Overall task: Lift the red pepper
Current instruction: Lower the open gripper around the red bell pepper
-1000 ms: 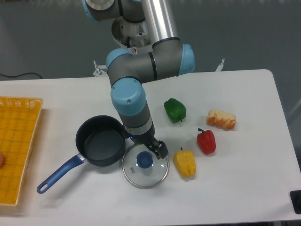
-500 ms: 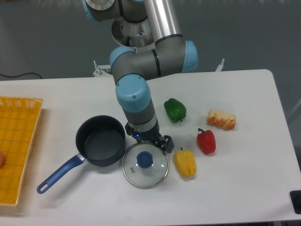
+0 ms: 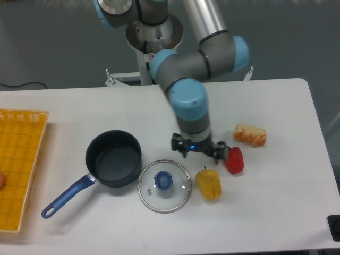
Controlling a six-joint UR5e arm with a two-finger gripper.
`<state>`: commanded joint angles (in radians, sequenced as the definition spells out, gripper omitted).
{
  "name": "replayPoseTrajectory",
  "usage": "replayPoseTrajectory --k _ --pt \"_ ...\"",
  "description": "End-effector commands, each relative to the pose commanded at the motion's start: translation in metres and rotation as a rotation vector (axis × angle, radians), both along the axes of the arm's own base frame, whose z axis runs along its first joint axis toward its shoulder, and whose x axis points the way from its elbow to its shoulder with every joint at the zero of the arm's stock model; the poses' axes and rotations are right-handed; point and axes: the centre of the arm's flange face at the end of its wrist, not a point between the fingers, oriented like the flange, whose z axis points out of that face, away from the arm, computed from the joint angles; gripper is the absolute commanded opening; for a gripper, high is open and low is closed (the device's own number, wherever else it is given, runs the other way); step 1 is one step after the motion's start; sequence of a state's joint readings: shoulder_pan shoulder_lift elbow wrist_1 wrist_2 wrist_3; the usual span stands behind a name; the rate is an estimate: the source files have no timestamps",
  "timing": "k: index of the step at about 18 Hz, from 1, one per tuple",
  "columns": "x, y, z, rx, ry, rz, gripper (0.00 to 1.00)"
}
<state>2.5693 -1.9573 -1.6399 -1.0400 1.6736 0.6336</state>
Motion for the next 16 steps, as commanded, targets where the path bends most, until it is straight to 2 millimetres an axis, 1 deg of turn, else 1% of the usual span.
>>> replayPoseTrajectory --k 2,5,7,9,10,12,16 --pt "-0.012 -0.011 -0.004 0.005 -0.005 0.035 1.00" --pt "-0.019 -0.011 -0.013 0.016 -0.019 0.086 1.00" --pt "-0.024 -0.010 -0.025 0.015 -0.021 0.097 1.00" --pt "-0.033 -0.014 -0.040 0.015 -0.022 0.112 1.00" --pt "-0.037 -0.014 -0.041 0.019 -0.016 0.113 1.00" --pt "-0.049 -0.020 -0.044 0.019 -0.015 0.130 1.00" --pt "-0.059 -0.021 -0.051 0.017 -0.019 0.138 1.00"
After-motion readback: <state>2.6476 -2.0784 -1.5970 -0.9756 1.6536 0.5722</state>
